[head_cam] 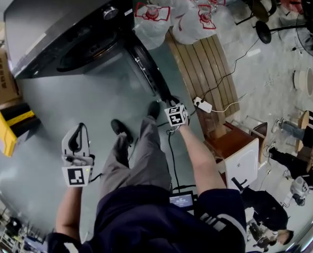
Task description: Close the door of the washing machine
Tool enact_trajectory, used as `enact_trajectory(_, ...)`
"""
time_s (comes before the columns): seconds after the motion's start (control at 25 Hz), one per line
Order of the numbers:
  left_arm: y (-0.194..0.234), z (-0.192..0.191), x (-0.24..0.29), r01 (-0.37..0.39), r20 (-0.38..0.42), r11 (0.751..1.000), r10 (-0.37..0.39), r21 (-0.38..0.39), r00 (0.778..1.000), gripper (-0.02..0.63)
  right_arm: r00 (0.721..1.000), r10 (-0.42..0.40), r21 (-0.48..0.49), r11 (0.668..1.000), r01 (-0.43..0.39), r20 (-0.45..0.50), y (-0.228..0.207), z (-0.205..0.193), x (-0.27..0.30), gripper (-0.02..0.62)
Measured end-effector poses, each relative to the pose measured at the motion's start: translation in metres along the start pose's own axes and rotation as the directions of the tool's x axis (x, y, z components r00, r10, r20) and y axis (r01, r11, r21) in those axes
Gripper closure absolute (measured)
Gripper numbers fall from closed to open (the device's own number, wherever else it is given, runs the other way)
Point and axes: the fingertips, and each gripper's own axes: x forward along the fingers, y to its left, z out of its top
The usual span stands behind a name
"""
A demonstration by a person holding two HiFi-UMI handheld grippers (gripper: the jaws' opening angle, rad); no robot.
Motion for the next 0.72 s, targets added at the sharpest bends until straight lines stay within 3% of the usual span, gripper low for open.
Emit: enact_trajectory(0.72, 0.053, -0.034, -0.068, -0.032, -0.015, 0.999, 0.032, -0.020, 0.999, 0.583, 1.000, 0.023, 0.042, 0.999, -0.022, -0.020, 0.120, 0.006, 0.008, 0.502)
